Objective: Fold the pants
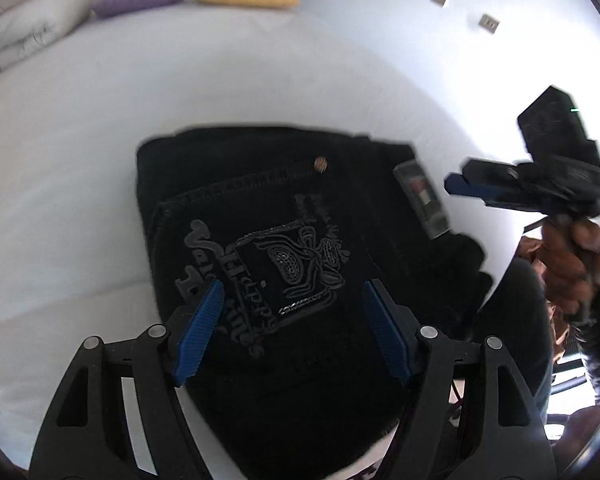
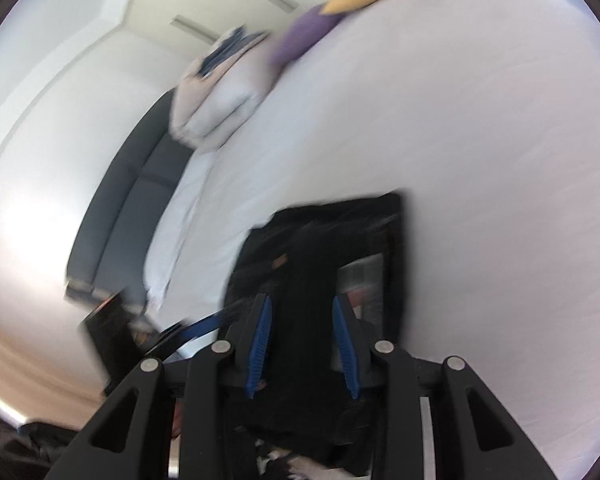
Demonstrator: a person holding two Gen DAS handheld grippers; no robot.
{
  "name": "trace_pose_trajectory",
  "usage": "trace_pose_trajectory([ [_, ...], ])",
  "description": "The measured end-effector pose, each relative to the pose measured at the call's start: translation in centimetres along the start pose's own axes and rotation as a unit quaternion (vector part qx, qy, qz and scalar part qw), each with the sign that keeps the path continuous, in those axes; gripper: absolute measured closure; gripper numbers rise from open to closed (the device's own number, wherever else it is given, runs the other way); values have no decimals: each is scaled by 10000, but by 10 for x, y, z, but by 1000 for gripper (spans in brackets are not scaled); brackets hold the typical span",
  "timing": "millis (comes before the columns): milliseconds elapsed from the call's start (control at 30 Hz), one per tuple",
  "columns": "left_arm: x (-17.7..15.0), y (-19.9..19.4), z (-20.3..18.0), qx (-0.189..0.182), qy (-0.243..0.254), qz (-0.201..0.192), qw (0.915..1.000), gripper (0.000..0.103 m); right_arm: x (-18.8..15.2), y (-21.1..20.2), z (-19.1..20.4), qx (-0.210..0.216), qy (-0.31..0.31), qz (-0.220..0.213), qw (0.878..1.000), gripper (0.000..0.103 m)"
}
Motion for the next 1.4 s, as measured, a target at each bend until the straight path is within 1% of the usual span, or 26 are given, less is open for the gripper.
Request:
trace_pose_trajectory([
  [67,-1,5,0,207,154,131,9996,32,-11,15,-4,-191,-66,165,9997,68],
  [133,-1,6,-2,409,283,202,9986,32,-19,25,-18,-311,130,257,9991,68],
  [200,-1,8,-1,557,354,254,9975,32,-25,25,-32,-275,285,239,9989,76],
  [233,-1,10,-1,577,363,259,9973,32,-28,24,-35,-263,292,229,9990,82],
  [267,-1,10,0,596,361,257,9972,32,-31,21,-37,-227,298,227,9990,84],
  [500,0,6,0,630,321,149,9974,32,-47,-14,-47,-276,272,-30,9992,83],
  [533,1,3,-1,624,283,101,9976,32,-46,-21,-47,-384,237,-125,9989,71],
  [567,2,-4,0,586,201,29,9981,32,-43,-31,-49,-577,212,-299,9977,47],
  [600,2,-1,-1,577,157,-7,9982,32,-40,-37,-48,-607,218,-408,9971,40],
  [633,2,-6,0,606,120,-40,9981,32,-36,-42,-48,-567,228,-483,9970,35],
  [733,5,-25,11,842,57,-126,9964,32,-21,-47,-48,-580,222,-563,9965,35],
  [767,6,-32,17,849,7,-182,9962,31,-17,-43,-49,-604,230,-529,9965,35],
  [800,6,-36,22,835,-51,-212,9963,25,-13,-36,-49,-646,253,-473,9965,35],
  [833,6,-38,27,809,-130,-239,9964,19,-11,-29,-51,-690,284,-411,9964,35],
  [900,1,-36,43,645,-436,-269,9966,18,-7,-6,-56,-792,442,-205,9957,35],
  [933,-3,-35,50,508,-615,-272,9964,18,-6,-1,-58,-803,496,-146,9954,35],
  [967,-10,-27,60,241,-959,-276,9947,18,-5,6,-60,-787,550,-80,9953,35],
  [1000,-14,-22,67,88,-1183,-276,9926,18,-2,13,-60,-770,589,-63,9953,35],
  [1067,-26,-7,81,-312,-1809,-202,9828,18,4,20,-56,-722,624,-56,9954,35],
  [1100,-29,0,84,-478,-1984,-171,9788,18,6,26,-52,-727,608,1,9955,35],
  [1200,-23,5,83,-618,-1919,-207,9793,18,13,41,-48,-893,505,112,9947,39],
  [1233,-21,7,81,-637,-1880,-154,9800,18,16,45,-47,-928,488,140,9944,44],
  [1267,-17,9,79,-640,-1817,-75,9812,20,19,48,-48,-1004,485,161,9936,54],
  [1333,-11,15,72,-732,-1701,28,9827,45,21,53,-48,-1093,442,196,9928,65],
  [1367,-8,18,70,-691,-1673,148,9834,45,20,53,-47,-1118,384,182,9928,69],
  [1400,-6,18,69,-659,-1648,196,9839,50,20,53,-43,-1230,215,136,9921,72],
])
Point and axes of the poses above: each gripper's, at about its wrist camera, not at the fingertips, and y roughly the way its jaws point, z to its left, x to its top, the point moved 9 cm from there along y, roughly the way its jaws point, and after that the axes turned 15 degrees about y, right-handed, at the moved point
